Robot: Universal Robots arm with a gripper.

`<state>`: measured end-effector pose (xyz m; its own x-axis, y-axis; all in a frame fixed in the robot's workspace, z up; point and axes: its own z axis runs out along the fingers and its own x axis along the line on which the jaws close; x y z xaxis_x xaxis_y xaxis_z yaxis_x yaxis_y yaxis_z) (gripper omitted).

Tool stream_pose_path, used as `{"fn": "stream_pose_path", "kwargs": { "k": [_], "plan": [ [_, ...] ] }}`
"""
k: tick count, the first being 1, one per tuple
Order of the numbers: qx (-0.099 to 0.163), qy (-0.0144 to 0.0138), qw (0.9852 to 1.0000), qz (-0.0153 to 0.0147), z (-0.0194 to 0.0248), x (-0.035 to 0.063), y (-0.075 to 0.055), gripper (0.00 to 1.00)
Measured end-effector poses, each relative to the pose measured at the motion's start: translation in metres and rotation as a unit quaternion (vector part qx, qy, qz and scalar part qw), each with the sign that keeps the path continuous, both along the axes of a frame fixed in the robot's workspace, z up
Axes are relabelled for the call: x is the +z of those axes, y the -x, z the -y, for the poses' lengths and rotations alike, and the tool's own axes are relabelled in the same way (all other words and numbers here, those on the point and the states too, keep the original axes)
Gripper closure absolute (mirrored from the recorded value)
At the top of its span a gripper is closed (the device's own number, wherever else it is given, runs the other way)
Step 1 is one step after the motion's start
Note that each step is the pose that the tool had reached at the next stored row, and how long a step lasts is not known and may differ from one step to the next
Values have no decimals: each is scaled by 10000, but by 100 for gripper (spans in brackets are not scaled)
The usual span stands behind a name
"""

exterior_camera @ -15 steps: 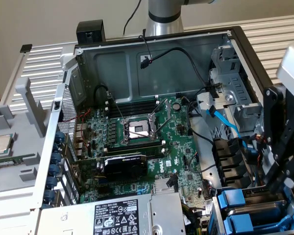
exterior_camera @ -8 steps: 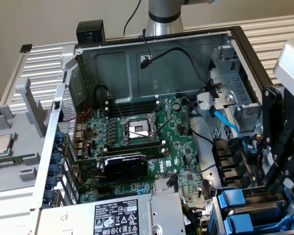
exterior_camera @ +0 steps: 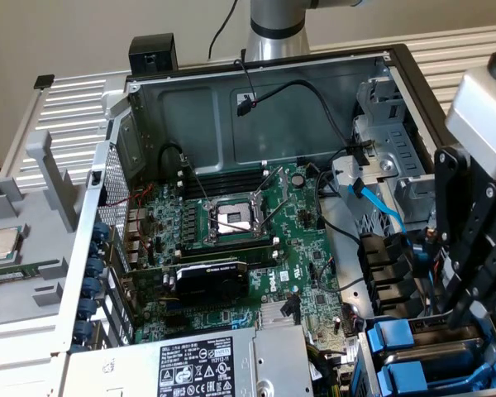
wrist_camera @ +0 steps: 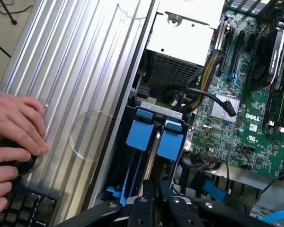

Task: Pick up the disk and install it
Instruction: 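Insert the first disk wire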

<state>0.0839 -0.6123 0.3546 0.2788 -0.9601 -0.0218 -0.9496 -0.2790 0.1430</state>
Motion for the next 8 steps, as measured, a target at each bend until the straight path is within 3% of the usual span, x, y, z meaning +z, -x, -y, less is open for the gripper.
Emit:
{"fn": "stream_pose_path", "kwargs": {
  "k": [8],
  "plan": [
    [-60,6,9999,139,-27,-7,31,83]
  ]
}}
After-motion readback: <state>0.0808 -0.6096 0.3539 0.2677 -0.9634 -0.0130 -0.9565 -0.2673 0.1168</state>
